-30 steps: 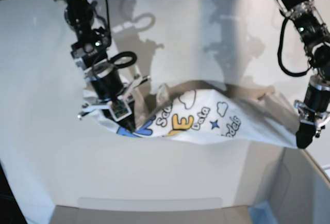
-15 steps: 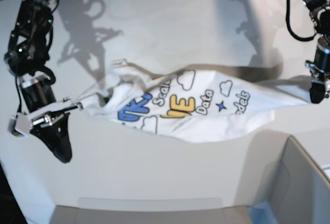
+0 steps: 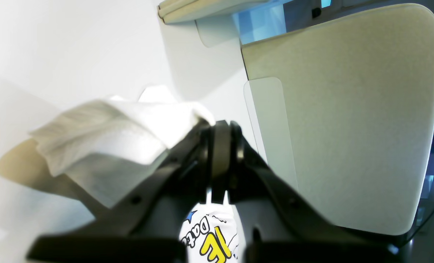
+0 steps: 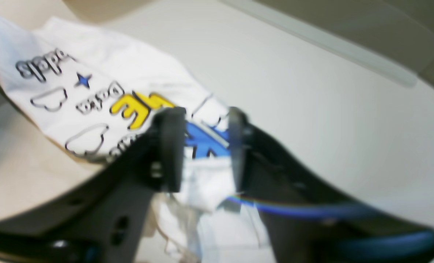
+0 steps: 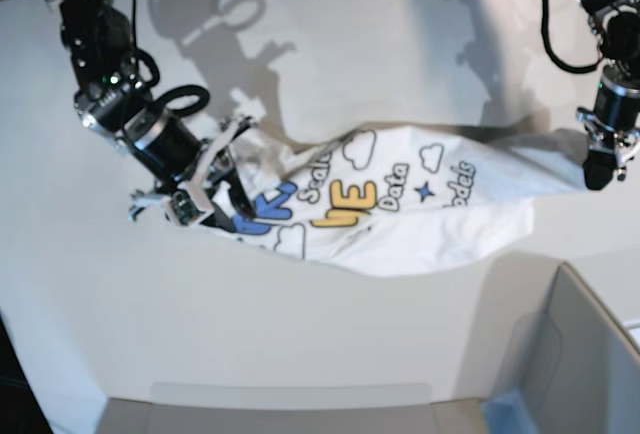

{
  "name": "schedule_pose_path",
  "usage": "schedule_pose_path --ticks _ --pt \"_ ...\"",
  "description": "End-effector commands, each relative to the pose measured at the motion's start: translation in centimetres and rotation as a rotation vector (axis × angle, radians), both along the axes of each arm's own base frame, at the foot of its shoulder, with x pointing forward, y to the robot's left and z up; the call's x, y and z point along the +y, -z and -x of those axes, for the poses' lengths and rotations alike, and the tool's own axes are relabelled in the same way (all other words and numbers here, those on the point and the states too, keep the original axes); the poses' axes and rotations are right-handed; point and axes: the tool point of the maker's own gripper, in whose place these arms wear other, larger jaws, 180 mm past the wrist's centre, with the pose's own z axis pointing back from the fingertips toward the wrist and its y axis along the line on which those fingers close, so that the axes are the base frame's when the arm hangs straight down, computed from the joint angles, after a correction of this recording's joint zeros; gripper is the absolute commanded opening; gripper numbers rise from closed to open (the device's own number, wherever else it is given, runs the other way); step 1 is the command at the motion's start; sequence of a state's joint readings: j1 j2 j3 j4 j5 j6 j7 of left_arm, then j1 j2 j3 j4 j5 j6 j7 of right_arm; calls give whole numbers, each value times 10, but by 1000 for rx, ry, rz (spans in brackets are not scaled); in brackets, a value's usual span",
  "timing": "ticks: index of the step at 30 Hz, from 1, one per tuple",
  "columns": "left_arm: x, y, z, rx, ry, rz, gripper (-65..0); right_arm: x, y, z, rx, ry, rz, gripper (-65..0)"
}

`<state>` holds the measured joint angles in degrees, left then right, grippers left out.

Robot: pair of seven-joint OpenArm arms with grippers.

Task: Layout the t-shirt on the table in an organized manner, then fold the t-shirt properly
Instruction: 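Release and regrasp the bunched shirt edge with the right gripper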

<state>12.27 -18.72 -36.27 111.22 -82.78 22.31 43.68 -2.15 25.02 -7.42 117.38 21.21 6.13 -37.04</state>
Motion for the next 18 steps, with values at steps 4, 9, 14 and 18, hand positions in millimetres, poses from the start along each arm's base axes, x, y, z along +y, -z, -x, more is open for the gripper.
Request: schedule_pose_path --ticks 4,9,14,18 --pt "-3 -9 -2 -18 21 20 -650 2 11 15 36 15 -46 -332" --pt "-5 -9 -3 -18 25 21 -650 3 32 33 119 77 -116 -339" --pt "-4 -9 -3 -20 24 19 -650 -1 49 39 180 143 -162 -339" --pt "-4 -10 -3 -20 25 18 -650 -14 91 35 274 194 -120 -339"
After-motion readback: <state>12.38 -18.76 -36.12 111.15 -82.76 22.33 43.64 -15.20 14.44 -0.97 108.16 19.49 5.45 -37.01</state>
